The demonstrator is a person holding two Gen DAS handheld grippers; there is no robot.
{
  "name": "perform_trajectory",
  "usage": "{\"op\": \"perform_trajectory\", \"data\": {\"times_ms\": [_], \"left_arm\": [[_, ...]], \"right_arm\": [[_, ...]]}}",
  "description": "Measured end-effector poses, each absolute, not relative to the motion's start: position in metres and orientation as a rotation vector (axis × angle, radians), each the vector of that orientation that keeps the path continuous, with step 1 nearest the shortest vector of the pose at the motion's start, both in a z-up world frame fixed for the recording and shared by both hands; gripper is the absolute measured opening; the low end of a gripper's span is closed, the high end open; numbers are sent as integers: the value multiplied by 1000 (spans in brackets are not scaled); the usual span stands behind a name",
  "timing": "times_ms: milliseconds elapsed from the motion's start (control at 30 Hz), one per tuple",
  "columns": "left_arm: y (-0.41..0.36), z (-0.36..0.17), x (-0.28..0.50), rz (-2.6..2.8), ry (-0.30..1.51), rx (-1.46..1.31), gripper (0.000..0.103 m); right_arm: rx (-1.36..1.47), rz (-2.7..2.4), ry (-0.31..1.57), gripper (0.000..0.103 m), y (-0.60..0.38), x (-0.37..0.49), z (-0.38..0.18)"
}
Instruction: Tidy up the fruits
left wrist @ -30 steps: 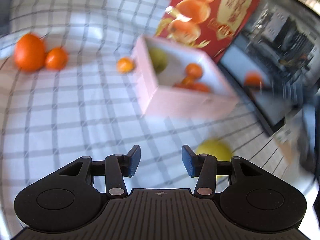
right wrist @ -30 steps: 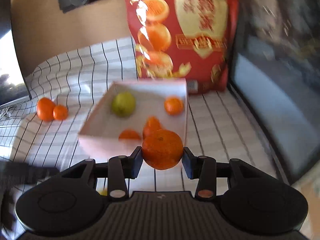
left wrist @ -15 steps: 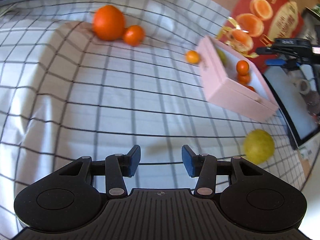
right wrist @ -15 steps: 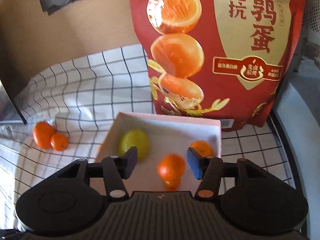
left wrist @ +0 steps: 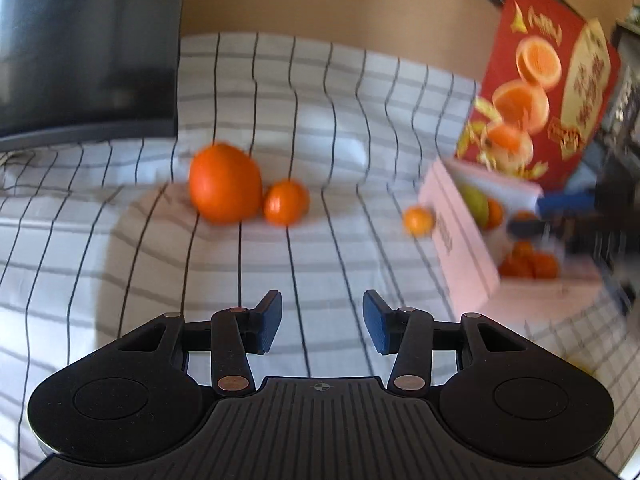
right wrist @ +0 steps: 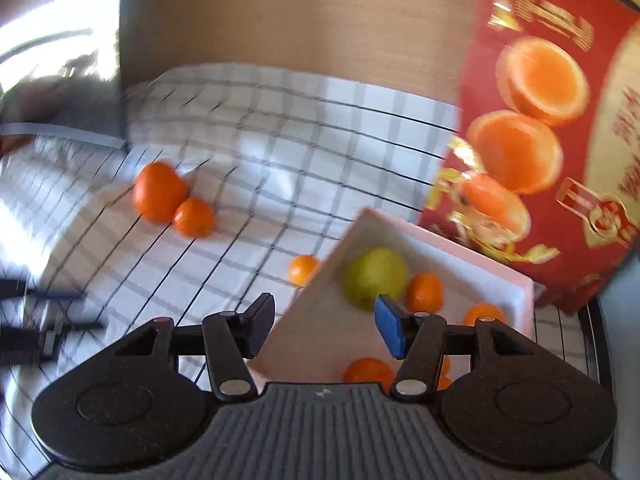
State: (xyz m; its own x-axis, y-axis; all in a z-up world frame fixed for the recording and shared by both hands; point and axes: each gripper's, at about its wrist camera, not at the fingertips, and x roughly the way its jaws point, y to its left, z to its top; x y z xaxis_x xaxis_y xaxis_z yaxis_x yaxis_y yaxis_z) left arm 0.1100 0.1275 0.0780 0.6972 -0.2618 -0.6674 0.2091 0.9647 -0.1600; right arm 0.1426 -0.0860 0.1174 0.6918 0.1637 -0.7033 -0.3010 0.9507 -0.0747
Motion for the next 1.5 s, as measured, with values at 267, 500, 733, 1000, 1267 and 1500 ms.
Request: {"op": "perform_trajectory", "data": {"times_ms": [267, 500, 733, 1000, 1267, 1500], "left_arm": [[159, 53, 82, -225, 811, -191, 50], [200, 40, 57, -112, 872, -265, 50], [221, 47, 44, -75, 859, -267, 50], [222, 43, 46, -115, 863, -267, 50], [205, 38, 70, -216, 851, -274, 50], [149, 47, 123, -458, 833, -222, 50]], "right_arm": [[-371, 388, 774, 56, -18, 165, 107], [-517, 489, 827, 56, 76, 222, 66], [-606, 413, 858, 57, 123, 260, 34], [-529, 351, 891, 47, 113, 259, 37], [-271, 420, 926, 47, 42, 163, 65], [-118, 352, 976, 47, -21, 79, 52]]}}
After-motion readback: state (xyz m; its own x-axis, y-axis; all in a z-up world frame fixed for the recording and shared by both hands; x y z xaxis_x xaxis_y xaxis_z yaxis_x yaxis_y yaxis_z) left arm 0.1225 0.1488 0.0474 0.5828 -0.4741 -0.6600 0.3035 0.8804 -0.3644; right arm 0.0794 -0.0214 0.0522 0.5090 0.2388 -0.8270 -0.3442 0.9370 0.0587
